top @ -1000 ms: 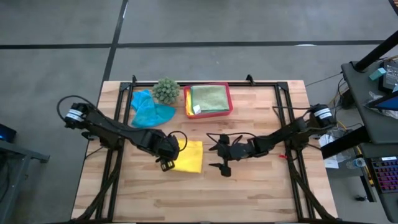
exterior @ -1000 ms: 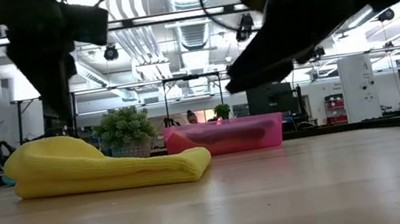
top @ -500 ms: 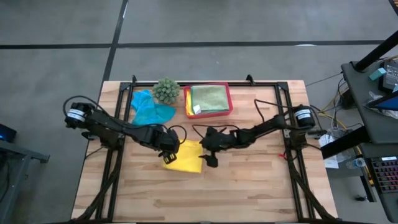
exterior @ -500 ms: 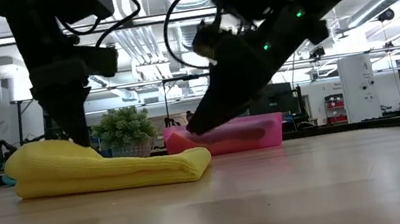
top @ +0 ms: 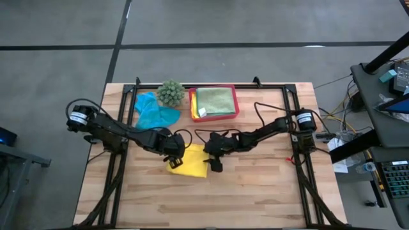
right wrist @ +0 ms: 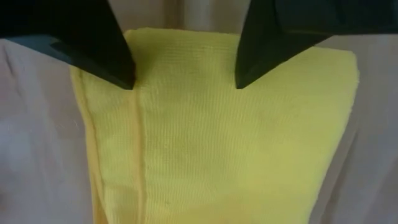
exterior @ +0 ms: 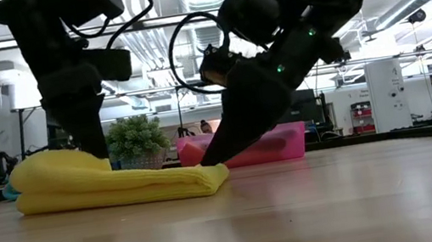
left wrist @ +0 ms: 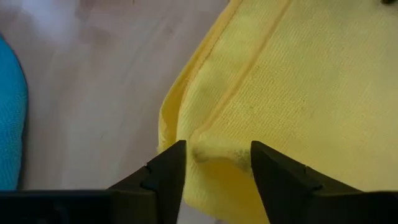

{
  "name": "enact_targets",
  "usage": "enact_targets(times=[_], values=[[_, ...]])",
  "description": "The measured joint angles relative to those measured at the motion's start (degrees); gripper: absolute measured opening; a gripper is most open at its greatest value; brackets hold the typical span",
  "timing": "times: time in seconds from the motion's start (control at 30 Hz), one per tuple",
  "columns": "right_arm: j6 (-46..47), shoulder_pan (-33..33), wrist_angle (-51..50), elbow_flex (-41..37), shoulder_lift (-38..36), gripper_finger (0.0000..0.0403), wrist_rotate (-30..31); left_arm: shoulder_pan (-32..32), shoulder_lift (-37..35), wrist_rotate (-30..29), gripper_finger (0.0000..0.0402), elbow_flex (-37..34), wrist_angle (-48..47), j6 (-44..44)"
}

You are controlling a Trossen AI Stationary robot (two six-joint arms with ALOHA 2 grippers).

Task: Fold microfiber towels
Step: Fold the yellow microfiber towel

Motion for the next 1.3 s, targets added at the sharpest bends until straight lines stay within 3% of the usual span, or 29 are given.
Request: enact_targets(times=[0.4, 0.57, 0.73, 0.97, 1.3], values=[[-0.6, -0.5, 0.1, -0.1, 0.0, 0.0092, 0.4, -0.1, 0.0, -0.8, 0.0017, -1.0, 0.3, 1.6], [-2.1, -0.5, -0.6, -0.1, -0.3, 0.0017, 0.5, -0.3, -1.0, -1.4, 0.0005, -0.7, -0.2, 2.2], [-1.7, -0.5, -2.6, -0.1, -1.6, 0.0013, 0.5, -1.4, -3.8, -2.9, 0.0001, -0.7, -3.5, 1.5], [-0.6, -0.3, -2.7, -0.1, -3.4, 0.0013, 2.2, -3.3, -7.2, -9.9, 0.0001, -0.8, -4.4, 0.3], [1.6, -0.3, -3.1, -0.1, -3.6, 0.0013, 7.6, -3.2, -2.6, -16.2, 0.0001, -2.2, -4.1, -2.3]])
